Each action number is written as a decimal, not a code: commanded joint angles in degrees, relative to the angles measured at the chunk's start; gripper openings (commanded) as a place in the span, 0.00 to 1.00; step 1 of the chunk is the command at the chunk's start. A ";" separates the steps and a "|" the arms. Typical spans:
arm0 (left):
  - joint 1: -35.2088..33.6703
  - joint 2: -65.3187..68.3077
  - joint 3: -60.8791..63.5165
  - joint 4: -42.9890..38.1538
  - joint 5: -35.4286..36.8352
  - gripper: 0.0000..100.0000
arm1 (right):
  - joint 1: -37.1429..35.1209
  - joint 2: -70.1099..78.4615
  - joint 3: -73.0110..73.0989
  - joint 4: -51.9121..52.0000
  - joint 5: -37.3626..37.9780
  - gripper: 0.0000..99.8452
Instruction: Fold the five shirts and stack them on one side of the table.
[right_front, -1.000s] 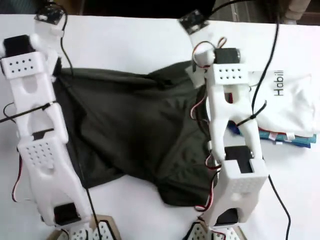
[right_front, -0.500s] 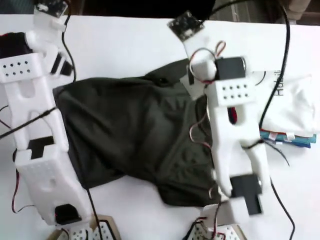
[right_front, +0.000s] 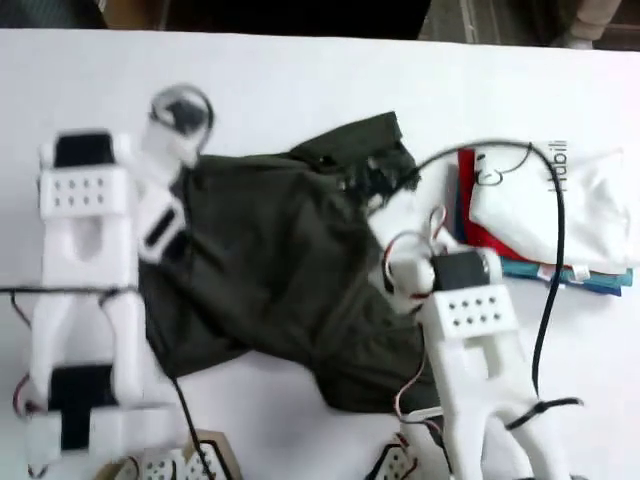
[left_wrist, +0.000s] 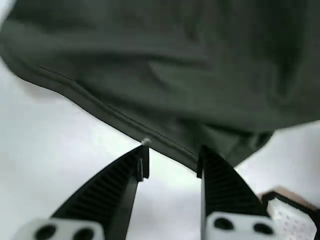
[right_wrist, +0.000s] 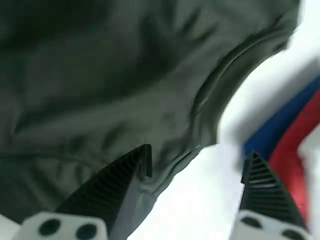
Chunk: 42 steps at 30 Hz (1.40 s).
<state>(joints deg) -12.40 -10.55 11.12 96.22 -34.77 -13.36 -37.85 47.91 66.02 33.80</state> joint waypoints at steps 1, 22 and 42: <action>0.26 -10.64 19.65 -6.59 -1.05 0.17 | 0.22 -3.47 4.40 -1.45 0.35 0.29; -0.70 -14.51 45.32 -20.31 -5.01 0.17 | 0.31 -3.38 17.05 -1.54 6.24 0.29; -18.37 33.49 -22.02 3.34 -8.26 0.03 | 0.04 20.18 13.36 -18.95 3.08 0.29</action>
<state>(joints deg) -29.36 18.29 6.64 91.38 -40.31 -13.45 -24.75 65.14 49.14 38.29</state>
